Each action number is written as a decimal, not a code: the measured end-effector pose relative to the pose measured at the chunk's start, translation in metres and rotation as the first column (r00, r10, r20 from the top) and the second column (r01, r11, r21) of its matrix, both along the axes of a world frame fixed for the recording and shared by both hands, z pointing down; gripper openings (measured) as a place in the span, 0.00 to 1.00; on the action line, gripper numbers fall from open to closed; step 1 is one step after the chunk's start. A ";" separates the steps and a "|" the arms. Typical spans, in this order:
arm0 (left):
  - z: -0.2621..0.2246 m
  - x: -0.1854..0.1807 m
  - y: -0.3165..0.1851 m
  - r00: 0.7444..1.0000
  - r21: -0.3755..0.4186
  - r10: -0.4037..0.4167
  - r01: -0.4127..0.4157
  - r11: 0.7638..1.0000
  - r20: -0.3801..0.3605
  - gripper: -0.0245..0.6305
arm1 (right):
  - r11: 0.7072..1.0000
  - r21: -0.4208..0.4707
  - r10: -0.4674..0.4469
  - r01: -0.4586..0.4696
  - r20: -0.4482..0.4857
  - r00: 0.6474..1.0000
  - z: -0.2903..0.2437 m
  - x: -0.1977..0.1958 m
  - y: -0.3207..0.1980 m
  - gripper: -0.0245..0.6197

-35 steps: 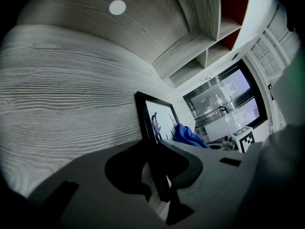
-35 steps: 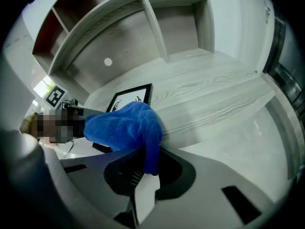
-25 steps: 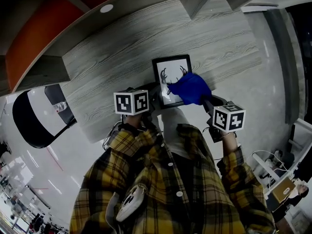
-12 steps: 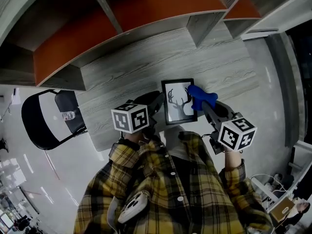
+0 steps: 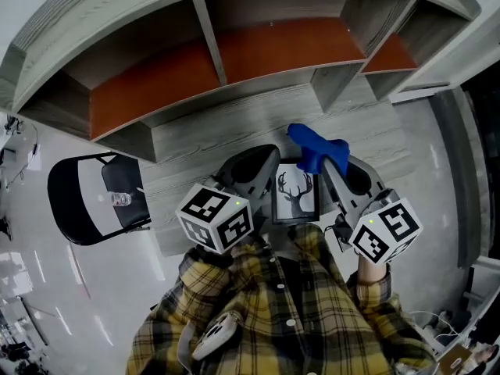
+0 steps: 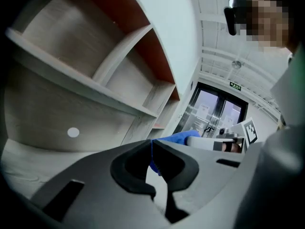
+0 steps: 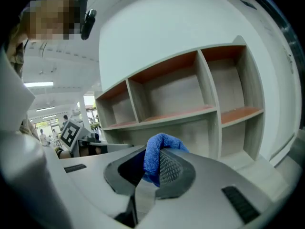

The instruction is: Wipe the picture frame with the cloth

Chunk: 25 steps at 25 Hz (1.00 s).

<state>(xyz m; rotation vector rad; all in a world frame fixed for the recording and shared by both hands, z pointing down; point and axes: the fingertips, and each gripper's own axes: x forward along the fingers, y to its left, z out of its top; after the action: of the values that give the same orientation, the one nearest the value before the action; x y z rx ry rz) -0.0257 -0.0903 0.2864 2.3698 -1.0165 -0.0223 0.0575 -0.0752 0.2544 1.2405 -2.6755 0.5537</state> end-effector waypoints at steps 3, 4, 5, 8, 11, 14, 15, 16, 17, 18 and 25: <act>-0.024 -0.001 0.004 1.000 0.050 -0.001 0.001 0.999 0.003 0.05 | 0.997 0.072 -0.031 0.032 -0.009 0.999 -0.023 -0.008 0.001 0.10; -0.029 -0.002 0.005 1.000 0.061 -0.005 0.005 0.998 0.009 0.05 | 0.995 0.087 -0.042 0.044 -0.018 0.999 -0.027 -0.010 0.002 0.10; -0.034 -0.002 0.005 1.000 0.071 -0.010 0.008 0.997 0.019 0.04 | 0.994 0.095 -0.050 0.052 -0.023 0.998 -0.030 -0.011 0.003 0.10; -0.042 -0.001 0.004 0.999 0.099 -0.010 0.004 0.995 0.053 0.04 | 0.992 0.108 -0.055 0.057 -0.022 0.998 -0.035 -0.011 0.002 0.10; -0.045 0.003 0.003 0.998 0.108 0.004 -0.010 0.994 0.062 0.04 | 0.991 0.118 -0.054 0.055 -0.016 0.998 -0.036 -0.009 0.001 0.10; -0.047 0.003 0.004 0.998 0.115 0.008 -0.015 0.993 0.062 0.04 | 0.991 0.124 -0.057 0.059 -0.017 0.998 -0.037 -0.010 0.001 0.10; -0.048 0.003 0.004 0.998 0.116 0.008 -0.016 0.993 0.063 0.04 | 0.990 0.124 -0.058 0.060 -0.017 0.998 -0.037 -0.010 0.001 0.10; -0.048 0.003 0.004 0.998 0.118 0.009 -0.016 0.993 0.064 0.04 | 0.990 0.125 -0.060 0.061 -0.018 0.998 -0.038 -0.010 0.001 0.10; -0.048 0.003 0.003 0.998 0.119 0.009 -0.016 0.993 0.063 0.04 | 0.990 0.125 -0.061 0.063 -0.019 0.998 -0.038 -0.010 0.000 0.10; -0.049 0.003 0.002 0.998 0.120 0.009 -0.017 0.993 0.062 0.04 | 0.990 0.125 -0.063 0.065 -0.021 0.998 -0.038 -0.011 -0.001 0.10; -0.050 -0.001 0.001 0.998 0.131 0.004 -0.013 0.991 0.069 0.04 | 0.991 0.118 -0.067 0.068 -0.014 0.998 -0.036 -0.013 -0.004 0.10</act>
<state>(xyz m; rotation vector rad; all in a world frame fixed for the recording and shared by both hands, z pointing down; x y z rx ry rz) -0.0266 -0.0894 0.2367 2.5096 -1.0666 -0.0055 0.0445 -0.0797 0.2187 1.1720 -2.7659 0.3835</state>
